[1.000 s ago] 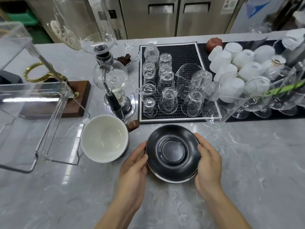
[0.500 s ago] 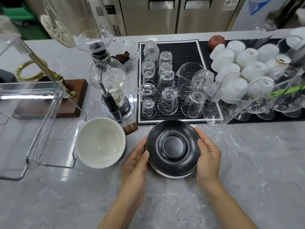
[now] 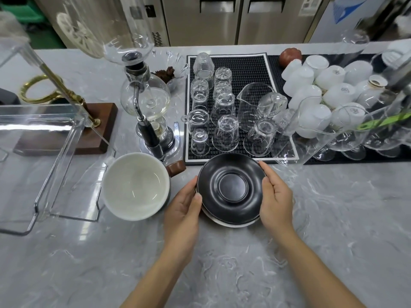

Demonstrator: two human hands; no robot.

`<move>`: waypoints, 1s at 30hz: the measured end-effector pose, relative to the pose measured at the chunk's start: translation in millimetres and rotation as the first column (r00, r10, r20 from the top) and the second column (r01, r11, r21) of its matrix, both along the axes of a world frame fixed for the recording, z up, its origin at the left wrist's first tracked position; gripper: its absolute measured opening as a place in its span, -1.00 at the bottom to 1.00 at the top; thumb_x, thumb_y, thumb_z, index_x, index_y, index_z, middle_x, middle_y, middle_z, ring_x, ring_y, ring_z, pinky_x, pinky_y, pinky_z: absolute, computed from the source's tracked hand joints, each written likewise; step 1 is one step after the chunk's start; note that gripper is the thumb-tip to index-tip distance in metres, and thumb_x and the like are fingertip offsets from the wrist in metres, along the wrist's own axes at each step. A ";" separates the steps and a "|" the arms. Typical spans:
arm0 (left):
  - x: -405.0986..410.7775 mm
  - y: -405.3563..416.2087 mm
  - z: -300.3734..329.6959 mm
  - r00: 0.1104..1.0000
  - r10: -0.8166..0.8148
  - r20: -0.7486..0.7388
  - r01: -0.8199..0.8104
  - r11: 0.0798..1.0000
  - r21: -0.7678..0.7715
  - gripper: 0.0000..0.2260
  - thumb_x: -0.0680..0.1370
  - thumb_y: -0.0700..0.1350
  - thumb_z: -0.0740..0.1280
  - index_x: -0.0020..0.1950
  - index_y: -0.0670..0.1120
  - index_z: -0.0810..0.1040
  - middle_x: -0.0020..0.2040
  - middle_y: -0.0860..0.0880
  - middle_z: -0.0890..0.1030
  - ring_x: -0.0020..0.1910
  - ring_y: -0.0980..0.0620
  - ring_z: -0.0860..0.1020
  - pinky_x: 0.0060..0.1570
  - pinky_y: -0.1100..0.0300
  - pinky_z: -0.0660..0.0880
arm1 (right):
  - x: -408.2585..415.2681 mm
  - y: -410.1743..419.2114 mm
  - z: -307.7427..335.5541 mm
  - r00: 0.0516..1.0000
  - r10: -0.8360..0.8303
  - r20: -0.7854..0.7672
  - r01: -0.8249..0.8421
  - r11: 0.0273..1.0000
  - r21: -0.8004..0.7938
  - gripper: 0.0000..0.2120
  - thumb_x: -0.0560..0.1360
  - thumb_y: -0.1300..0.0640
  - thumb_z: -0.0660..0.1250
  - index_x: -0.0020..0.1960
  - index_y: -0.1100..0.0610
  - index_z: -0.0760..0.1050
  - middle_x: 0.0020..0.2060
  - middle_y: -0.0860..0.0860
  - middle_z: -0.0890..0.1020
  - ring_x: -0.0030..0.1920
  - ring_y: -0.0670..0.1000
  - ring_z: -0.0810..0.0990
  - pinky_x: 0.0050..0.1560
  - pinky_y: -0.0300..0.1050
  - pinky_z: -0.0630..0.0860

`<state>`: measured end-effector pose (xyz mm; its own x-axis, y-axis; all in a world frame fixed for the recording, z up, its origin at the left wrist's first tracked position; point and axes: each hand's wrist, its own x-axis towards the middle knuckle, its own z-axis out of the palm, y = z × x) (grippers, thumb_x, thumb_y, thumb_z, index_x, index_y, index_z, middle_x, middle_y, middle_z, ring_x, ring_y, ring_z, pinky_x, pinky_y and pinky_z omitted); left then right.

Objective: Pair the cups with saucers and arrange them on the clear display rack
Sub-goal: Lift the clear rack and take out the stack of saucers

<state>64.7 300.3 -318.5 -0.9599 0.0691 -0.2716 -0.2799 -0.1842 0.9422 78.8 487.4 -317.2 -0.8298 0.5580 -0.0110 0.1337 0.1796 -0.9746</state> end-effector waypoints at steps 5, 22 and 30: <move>-8.6 4.5 0.1 1.000 0.009 -0.022 -0.009 1.000 -0.027 -0.62 0.66 -0.29 0.25 0.28 0.16 0.61 0.34 0.08 0.65 0.38 0.11 0.55 0.45 -0.02 0.38 | -9.5 5.9 -2.9 0.999 0.010 0.032 -0.011 1.000 0.024 -0.61 0.67 0.29 0.11 0.45 0.09 0.45 -0.45 -0.13 0.51 -0.51 -0.14 0.25 -0.46 -0.41 0.30; -10.5 3.8 8.1 0.999 -0.015 -0.048 0.011 0.996 -0.092 -0.64 0.66 -0.32 0.25 0.38 -0.02 0.58 0.28 0.10 0.68 0.28 0.23 0.59 0.30 0.27 0.47 | -7.3 4.3 -2.1 0.997 0.009 0.075 -0.015 0.997 0.075 -0.60 0.68 0.24 0.09 0.48 0.04 0.40 -0.49 -0.28 0.55 -0.57 -0.18 0.26 -0.49 -0.43 0.28; -8.0 7.9 5.8 0.999 0.024 0.035 -0.024 1.000 0.005 -0.66 0.66 -0.31 0.25 0.37 -0.02 0.59 0.28 0.07 0.68 0.30 0.16 0.60 0.40 0.10 0.44 | -6.7 4.3 5.6 0.997 0.023 0.069 -0.032 0.991 0.131 -0.60 0.68 0.23 0.10 0.49 0.06 0.40 -0.22 -0.14 0.65 -0.52 -0.04 0.36 -0.47 -0.35 0.40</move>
